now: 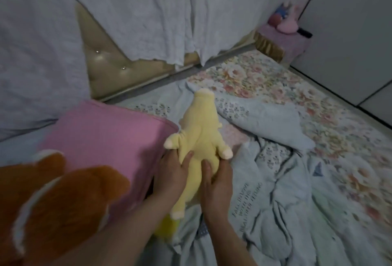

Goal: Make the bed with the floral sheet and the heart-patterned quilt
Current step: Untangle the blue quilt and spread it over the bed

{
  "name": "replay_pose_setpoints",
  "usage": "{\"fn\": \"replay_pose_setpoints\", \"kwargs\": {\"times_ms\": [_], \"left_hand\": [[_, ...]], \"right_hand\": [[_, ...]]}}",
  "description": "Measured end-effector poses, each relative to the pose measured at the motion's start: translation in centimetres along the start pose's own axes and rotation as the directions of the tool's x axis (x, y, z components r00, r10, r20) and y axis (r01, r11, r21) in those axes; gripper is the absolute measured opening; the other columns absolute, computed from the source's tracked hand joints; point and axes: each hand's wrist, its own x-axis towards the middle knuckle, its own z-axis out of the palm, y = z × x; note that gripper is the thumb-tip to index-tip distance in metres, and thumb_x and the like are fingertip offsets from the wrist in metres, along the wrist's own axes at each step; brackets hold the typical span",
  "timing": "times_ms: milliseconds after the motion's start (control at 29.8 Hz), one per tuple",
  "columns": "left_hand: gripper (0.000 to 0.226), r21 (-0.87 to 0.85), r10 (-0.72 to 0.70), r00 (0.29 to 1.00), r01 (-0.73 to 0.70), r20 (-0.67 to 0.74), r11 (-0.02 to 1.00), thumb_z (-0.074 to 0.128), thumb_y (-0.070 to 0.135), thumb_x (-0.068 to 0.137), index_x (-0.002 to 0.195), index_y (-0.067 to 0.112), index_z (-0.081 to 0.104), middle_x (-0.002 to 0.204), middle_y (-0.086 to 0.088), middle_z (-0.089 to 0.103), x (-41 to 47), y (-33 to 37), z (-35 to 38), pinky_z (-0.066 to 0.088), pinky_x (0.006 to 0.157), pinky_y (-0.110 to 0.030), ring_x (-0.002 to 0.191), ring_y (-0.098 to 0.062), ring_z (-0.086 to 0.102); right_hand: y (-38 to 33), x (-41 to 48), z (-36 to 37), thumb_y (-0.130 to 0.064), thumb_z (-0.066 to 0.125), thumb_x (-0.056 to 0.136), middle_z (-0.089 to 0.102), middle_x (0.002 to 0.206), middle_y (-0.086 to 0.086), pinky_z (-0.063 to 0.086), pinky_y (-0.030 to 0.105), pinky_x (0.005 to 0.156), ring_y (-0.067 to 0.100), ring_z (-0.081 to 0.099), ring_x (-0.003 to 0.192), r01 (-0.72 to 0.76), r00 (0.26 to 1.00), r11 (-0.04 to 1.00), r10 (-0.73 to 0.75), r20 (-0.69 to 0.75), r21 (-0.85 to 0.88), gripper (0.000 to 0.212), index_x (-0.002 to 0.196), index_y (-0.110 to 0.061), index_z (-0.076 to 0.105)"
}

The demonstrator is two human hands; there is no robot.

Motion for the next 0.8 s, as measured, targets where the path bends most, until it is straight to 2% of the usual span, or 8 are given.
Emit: {"fn": "replay_pose_setpoints", "kwargs": {"times_ms": [134, 235, 268, 335, 436, 503, 670, 804], "left_hand": [[0.068, -0.059, -0.031, 0.999, 0.032, 0.024, 0.998, 0.061, 0.051, 0.090, 0.141, 0.012, 0.038, 0.138, -0.014, 0.052, 4.5, 0.4, -3.2, 0.041, 0.101, -0.037, 0.124, -0.034, 0.051], [0.092, 0.042, -0.061, 0.998, 0.060, 0.012, 0.997, 0.058, 0.060, 0.088, 0.151, 0.009, 0.015, 0.153, -0.018, 0.030, 8.1, 1.2, -4.1, 0.031, 0.111, -0.043, 0.139, -0.036, 0.031], [0.097, 0.115, -0.087, 0.996, 0.085, 0.020, 0.990, 0.054, 0.061, 0.089, 0.154, 0.010, 0.003, 0.159, -0.018, 0.017, 8.8, 1.2, -4.3, 0.025, 0.115, -0.048, 0.145, -0.036, 0.020], [0.092, 0.287, -0.113, 0.993, 0.096, 0.043, 0.953, 0.043, 0.061, 0.095, 0.156, 0.016, -0.011, 0.164, -0.013, -0.003, 9.4, 0.6, -4.4, 0.015, 0.118, -0.054, 0.149, -0.036, 0.001], [0.075, 0.423, -0.020, 0.997, -0.013, 0.073, 0.906, 0.038, 0.045, 0.102, 0.157, 0.022, -0.007, 0.164, -0.009, -0.010, 7.6, -0.6, -4.2, 0.012, 0.119, -0.054, 0.150, -0.034, -0.007], [0.071, 0.485, 0.015, 0.995, -0.060, 0.097, 0.873, 0.037, 0.038, 0.103, 0.157, 0.022, -0.007, 0.164, -0.009, -0.010, 6.1, -1.5, -4.4, 0.011, 0.120, -0.051, 0.150, -0.034, -0.007], [0.069, 0.607, 0.024, 0.980, -0.143, 0.199, 0.782, 0.033, 0.038, 0.104, 0.156, 0.027, -0.011, 0.164, -0.007, -0.014, 2.6, -1.3, -4.7, 0.005, 0.121, -0.050, 0.150, -0.033, -0.013], [0.068, 0.632, 0.071, 0.972, -0.201, 0.225, 0.749, 0.035, 0.039, 0.104, 0.156, 0.029, -0.007, 0.164, -0.004, -0.013, 0.8, 1.8, -5.6, 0.008, 0.120, -0.056, 0.150, -0.032, -0.012]], "right_hand": [[-4.4, 1.8, 3.7, -0.035, 0.044, 0.102, 0.052, 0.132, 0.006, 0.027, 0.019, 0.072, 0.018, 0.051, 0.111, -0.001, 1.000, 0.999, 0.000, -0.016, -0.040, 0.045, 0.143, -0.018, 0.040], [-6.3, 4.4, 5.9, -0.037, 0.040, 0.102, 0.036, 0.147, 0.014, 0.039, 0.035, 0.093, 0.032, 0.042, 0.127, -0.043, 0.993, 0.993, 0.055, 0.104, -0.106, 0.058, 0.153, -0.015, 0.023], [-6.7, 4.9, 6.4, -0.037, 0.039, 0.101, 0.032, 0.151, 0.018, 0.039, 0.043, 0.102, 0.036, 0.038, 0.132, -0.034, 0.984, 0.988, 0.059, 0.170, -0.149, 0.061, 0.153, -0.012, 0.020], [-7.3, 4.9, 7.0, -0.034, 0.035, 0.103, 0.025, 0.156, 0.019, 0.034, 0.044, 0.108, 0.036, 0.033, 0.138, -0.043, 0.954, 0.982, 0.095, 0.286, -0.185, 0.061, 0.155, -0.010, 0.016], [-6.9, 3.2, 6.5, -0.029, 0.029, 0.107, 0.019, 0.161, 0.014, 0.030, 0.038, 0.110, 0.029, 0.026, 0.145, 0.028, 0.904, 0.975, 0.070, 0.421, -0.223, 0.054, 0.155, -0.007, 0.016], [-5.6, 1.8, 5.8, -0.029, 0.032, 0.106, 0.027, 0.160, 0.009, 0.034, 0.033, 0.108, 0.026, 0.033, 0.143, 0.079, 0.895, 0.973, 0.026, 0.444, -0.215, 0.053, 0.155, -0.011, 0.020], [-3.6, -0.4, 1.9, -0.035, 0.029, 0.101, 0.019, 0.162, 0.006, 0.031, 0.034, 0.114, 0.023, 0.026, 0.147, 0.195, 0.866, 0.947, -0.045, 0.498, -0.254, 0.060, 0.155, -0.011, 0.019], [-4.4, 0.1, -1.6, -0.016, 0.034, 0.104, 0.015, 0.163, 0.009, 0.024, 0.028, 0.113, 0.023, 0.020, 0.149, 0.214, 0.883, 0.940, -0.070, 0.464, -0.267, 0.056, 0.156, -0.013, 0.014]]}}
